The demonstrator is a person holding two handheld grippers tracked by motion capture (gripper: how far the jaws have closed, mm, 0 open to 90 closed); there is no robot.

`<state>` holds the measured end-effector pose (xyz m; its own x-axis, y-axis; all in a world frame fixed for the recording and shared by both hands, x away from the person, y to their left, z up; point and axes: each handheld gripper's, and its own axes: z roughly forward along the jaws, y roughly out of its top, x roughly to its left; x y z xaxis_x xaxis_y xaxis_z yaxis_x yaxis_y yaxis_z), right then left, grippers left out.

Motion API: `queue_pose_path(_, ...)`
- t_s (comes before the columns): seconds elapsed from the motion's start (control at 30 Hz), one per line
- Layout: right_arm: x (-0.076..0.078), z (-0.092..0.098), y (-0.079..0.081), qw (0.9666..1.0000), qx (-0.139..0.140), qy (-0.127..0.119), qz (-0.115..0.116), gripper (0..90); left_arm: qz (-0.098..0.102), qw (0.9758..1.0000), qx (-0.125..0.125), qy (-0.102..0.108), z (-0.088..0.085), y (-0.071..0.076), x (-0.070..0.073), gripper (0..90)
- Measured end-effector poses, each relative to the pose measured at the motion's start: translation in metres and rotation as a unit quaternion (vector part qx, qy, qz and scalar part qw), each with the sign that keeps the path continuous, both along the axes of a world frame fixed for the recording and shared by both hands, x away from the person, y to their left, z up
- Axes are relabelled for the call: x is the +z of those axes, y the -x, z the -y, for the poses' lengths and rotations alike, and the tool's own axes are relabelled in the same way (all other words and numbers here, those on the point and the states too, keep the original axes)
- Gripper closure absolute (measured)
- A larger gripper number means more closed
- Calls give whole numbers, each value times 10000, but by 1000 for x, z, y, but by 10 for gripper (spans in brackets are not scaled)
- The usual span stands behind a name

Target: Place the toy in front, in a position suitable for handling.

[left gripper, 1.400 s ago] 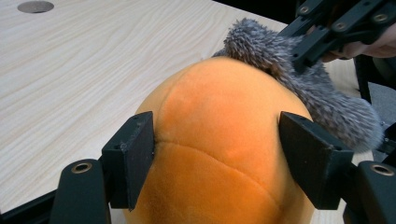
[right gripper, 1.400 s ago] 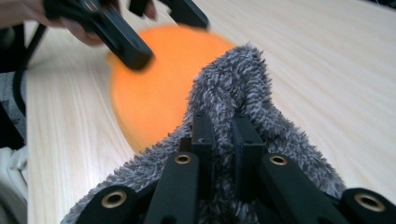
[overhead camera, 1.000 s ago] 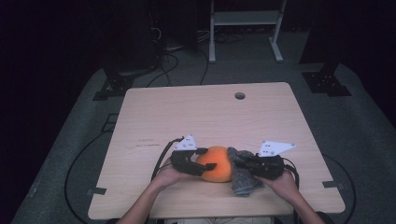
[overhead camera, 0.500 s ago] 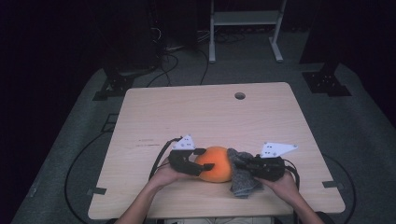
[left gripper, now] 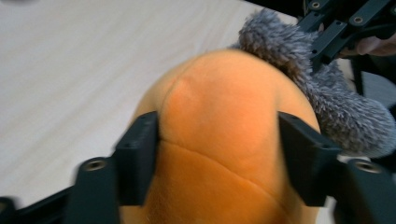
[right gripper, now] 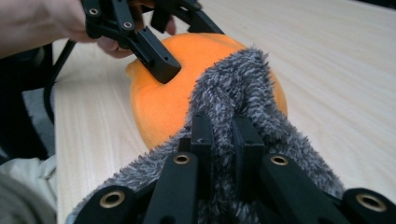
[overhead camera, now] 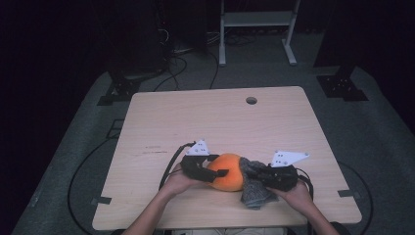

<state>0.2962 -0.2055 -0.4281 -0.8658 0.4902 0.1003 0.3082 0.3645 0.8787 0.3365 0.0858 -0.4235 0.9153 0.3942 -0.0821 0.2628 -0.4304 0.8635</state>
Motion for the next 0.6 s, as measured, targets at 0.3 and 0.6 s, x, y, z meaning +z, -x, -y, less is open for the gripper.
queue_pose_path(0.3,4,0,-14,9996,-238,-126,67,810,503,9980,383,40,9,0,-2,375)
queue_pose_path(0.6,-20,5,-17,9983,-332,315,-355,810,164,9996,194,-131,-17,-2,-11,323)
